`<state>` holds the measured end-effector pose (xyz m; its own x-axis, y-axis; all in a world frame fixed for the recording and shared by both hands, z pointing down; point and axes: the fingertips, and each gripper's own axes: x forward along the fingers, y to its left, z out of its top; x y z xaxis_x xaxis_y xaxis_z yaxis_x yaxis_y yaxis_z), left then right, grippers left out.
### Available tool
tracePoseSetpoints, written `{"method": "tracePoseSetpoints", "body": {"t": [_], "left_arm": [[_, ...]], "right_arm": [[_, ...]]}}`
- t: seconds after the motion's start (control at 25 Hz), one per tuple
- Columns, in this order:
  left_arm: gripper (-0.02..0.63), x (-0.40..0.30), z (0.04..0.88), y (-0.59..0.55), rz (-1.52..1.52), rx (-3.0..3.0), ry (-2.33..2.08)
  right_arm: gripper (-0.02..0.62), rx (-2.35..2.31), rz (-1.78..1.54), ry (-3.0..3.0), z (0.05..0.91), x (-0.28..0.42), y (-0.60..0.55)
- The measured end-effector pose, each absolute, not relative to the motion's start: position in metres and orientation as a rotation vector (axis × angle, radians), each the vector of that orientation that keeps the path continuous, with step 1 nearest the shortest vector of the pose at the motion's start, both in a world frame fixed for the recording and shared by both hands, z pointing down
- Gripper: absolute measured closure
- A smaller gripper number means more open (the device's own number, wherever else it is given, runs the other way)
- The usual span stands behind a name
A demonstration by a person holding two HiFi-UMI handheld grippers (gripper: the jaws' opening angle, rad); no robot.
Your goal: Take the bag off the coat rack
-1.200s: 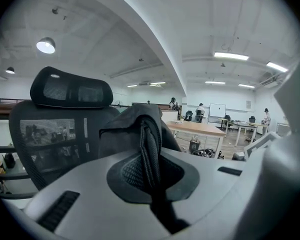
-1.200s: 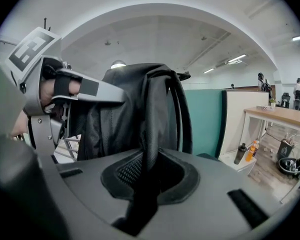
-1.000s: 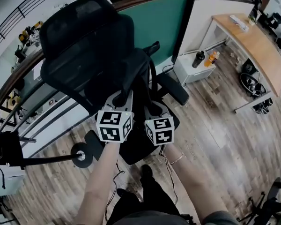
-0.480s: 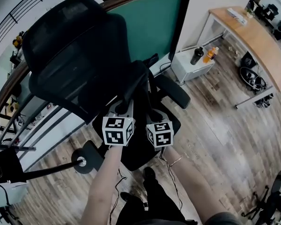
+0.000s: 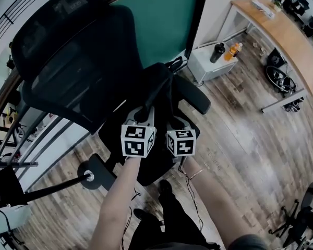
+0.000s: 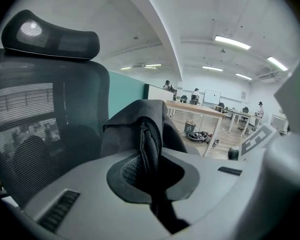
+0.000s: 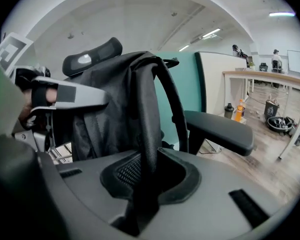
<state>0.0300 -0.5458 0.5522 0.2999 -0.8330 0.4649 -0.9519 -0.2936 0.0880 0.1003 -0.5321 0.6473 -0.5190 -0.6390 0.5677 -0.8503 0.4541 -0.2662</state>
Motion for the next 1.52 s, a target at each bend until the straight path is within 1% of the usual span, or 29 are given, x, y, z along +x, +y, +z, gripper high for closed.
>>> {"method": "tracePoseSetpoints", "body": {"t": [0.4, 0.72, 1.04, 1.32, 1.36, 1.44, 1.52], "left_arm": [[0.578, 0.066, 0.571, -0.556, 0.487, 2.218, -1.517], [0.578, 0.094, 0.591, -0.560, 0.531, 2.239, -1.466], [0.577, 0.113, 0.601, -0.564, 0.583, 2.249, -1.458], [0.574, 0.121, 0.604, -0.557, 0.581, 2.242, -1.400], [0.555, 0.122, 0.603, -0.554, 0.574, 2.239, -1.394], [0.485, 0.124, 0.601, -0.548, 0.557, 2.235, -1.381], [0.448, 0.125, 0.597, -0.541, 0.544, 2.241, -1.368]], "right_arm": [[0.526, 1.301, 0.807, -2.288, 0.667, 0.137, -0.535], [0.509, 1.340, 0.891, -2.244, 0.688, 0.162, -0.539], [0.466, 1.371, 0.957, -2.207, 0.694, 0.172, -0.540], [0.383, 1.344, 0.945, -2.257, 0.681, 0.175, -0.536], [0.377, 1.343, 0.935, -2.259, 0.679, 0.177, -0.535], [0.360, 1.353, 0.924, -2.266, 0.675, 0.182, -0.532], [0.360, 1.371, 0.920, -2.283, 0.669, 0.186, -0.529]]}}
